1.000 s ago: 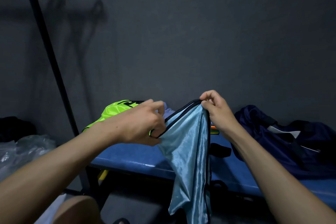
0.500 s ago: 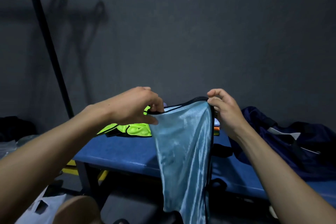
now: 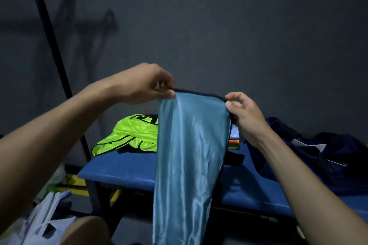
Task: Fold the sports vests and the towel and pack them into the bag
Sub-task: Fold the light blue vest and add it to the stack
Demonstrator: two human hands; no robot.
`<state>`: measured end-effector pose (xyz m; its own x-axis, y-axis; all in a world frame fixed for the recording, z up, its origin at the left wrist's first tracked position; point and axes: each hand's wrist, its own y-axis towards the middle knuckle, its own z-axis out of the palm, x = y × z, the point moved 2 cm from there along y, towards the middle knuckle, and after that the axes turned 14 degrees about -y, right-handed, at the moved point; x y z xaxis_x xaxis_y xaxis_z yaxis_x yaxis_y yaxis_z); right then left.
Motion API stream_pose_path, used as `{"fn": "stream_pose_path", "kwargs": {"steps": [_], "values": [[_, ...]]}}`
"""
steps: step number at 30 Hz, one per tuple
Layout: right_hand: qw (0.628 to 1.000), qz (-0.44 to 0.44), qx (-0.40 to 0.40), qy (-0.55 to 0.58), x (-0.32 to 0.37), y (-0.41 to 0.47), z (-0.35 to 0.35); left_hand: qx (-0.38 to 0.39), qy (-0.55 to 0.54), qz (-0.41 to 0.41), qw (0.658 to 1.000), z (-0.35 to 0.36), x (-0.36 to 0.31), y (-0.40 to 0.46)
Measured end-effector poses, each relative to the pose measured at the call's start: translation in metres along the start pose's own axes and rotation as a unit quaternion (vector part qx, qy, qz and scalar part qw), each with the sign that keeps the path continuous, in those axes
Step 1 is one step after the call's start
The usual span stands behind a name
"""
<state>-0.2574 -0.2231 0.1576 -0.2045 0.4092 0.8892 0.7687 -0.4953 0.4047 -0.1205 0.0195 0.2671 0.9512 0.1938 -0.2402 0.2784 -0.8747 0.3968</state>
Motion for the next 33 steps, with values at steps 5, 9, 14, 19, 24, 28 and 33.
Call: {"fn": "stream_pose_path", "kwargs": {"steps": [5,9,14,19,24,28,33], "values": [[0.996,-0.037,0.008,-0.080,0.014,-0.005,-0.002,0.005,0.300,-0.018,0.954,0.007,-0.024,0.011],[0.992,-0.050,0.005,-0.115,0.019,-0.016,-0.014,0.022,0.361,0.003,0.932,0.000,-0.043,0.015],[0.991,-0.041,-0.009,-0.126,0.018,-0.038,-0.040,0.070,0.046,0.081,0.993,0.005,-0.072,0.008],[0.958,-0.040,-0.030,-0.281,0.041,-0.057,-0.084,0.110,-0.268,0.045,0.956,0.034,-0.095,0.008],[0.955,-0.068,-0.112,-0.267,0.118,-0.013,-0.099,-0.021,-0.461,0.043,0.886,0.033,-0.098,0.029],[0.962,-0.094,-0.115,-0.230,0.134,0.078,-0.045,-0.168,-0.469,0.012,0.867,0.025,-0.046,0.040],[0.970,-0.076,-0.063,-0.223,0.053,0.156,0.073,-0.266,-0.460,-0.113,0.840,0.076,0.061,0.013]]}}
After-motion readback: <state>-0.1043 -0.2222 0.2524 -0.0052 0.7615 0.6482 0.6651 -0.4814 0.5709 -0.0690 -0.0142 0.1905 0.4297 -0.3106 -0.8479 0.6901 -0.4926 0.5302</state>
